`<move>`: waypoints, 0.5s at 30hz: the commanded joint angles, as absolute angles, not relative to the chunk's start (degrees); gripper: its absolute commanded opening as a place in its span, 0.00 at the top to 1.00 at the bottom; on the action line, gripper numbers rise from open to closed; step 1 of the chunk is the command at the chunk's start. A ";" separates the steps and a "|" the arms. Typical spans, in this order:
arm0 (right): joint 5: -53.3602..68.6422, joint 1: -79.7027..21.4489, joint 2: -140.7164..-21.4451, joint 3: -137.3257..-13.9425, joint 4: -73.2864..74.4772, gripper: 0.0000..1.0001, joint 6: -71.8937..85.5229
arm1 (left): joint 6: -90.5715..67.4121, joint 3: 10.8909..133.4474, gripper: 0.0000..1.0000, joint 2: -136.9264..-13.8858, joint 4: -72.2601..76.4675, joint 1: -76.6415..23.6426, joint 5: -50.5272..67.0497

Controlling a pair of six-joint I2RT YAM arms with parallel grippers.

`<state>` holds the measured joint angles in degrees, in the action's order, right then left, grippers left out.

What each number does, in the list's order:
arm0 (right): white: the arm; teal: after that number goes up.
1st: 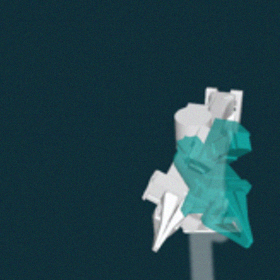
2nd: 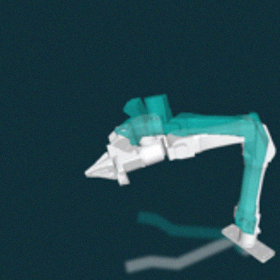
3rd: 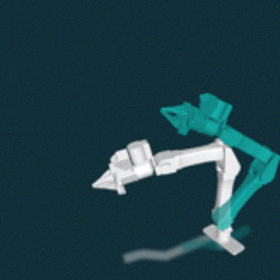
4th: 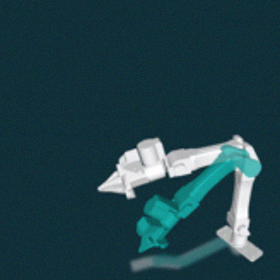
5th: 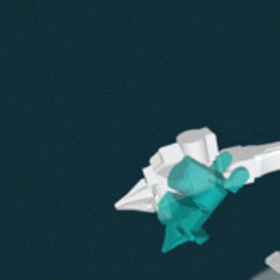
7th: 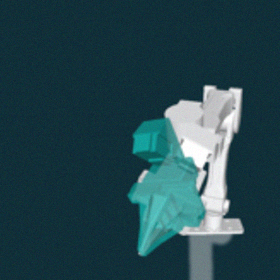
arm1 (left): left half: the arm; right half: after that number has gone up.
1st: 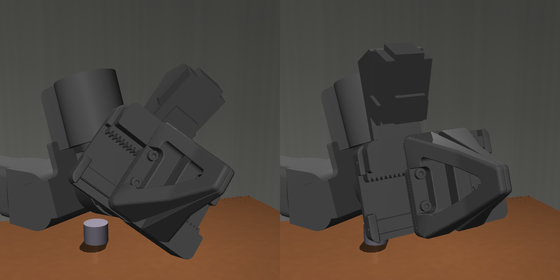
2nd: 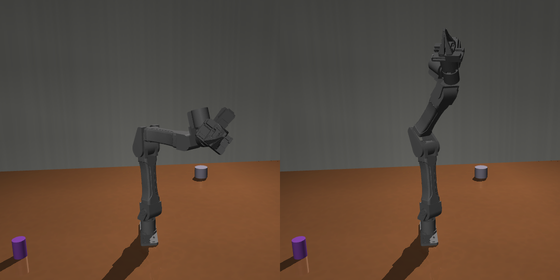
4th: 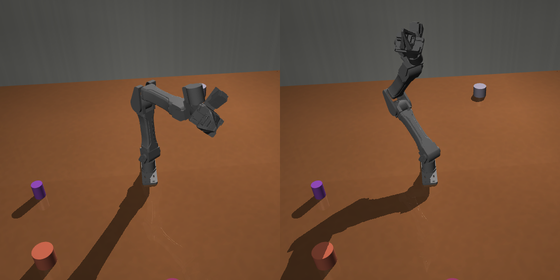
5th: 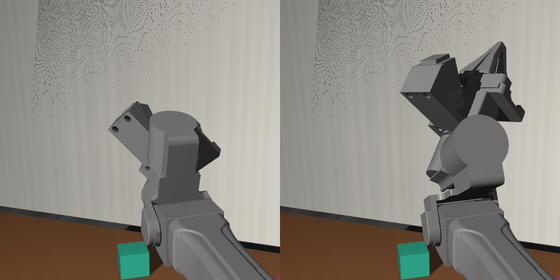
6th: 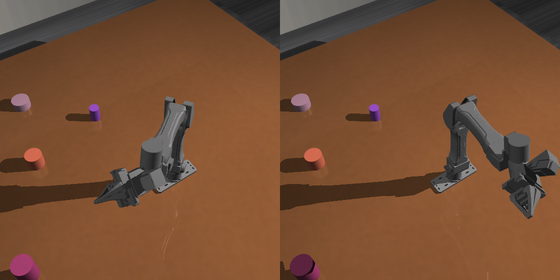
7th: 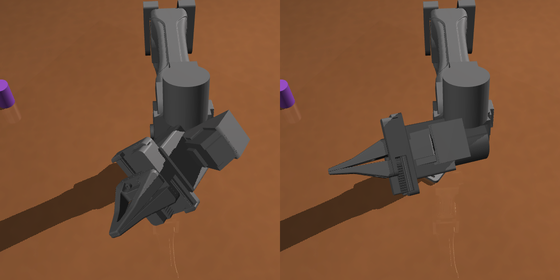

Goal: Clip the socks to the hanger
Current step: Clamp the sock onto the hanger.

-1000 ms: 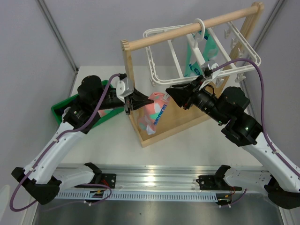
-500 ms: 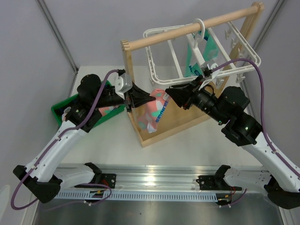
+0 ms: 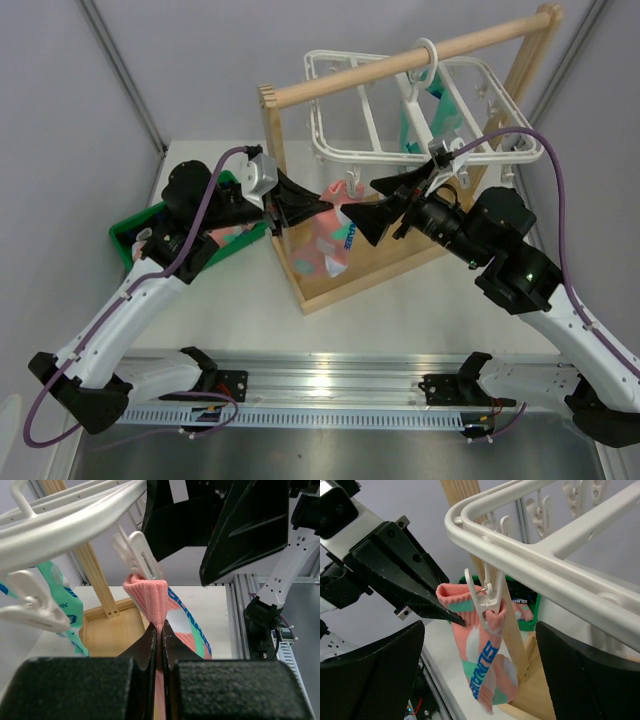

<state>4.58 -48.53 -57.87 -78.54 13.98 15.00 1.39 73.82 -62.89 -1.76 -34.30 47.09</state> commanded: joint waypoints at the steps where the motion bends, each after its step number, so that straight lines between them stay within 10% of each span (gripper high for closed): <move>1: 4.22 -48.52 -55.90 -78.75 13.80 0.04 14.94 | 0.70 72.43 0.96 -61.61 0.62 -33.75 46.68; 8: 3.43 -48.52 -53.79 -79.80 16.17 0.00 15.47 | 0.53 70.23 0.79 -58.54 -0.78 -33.75 39.04; 15: -4.74 -48.52 -50.80 -81.03 22.49 0.04 14.50 | -5.97 70.40 0.24 -54.76 -5.79 -33.75 22.01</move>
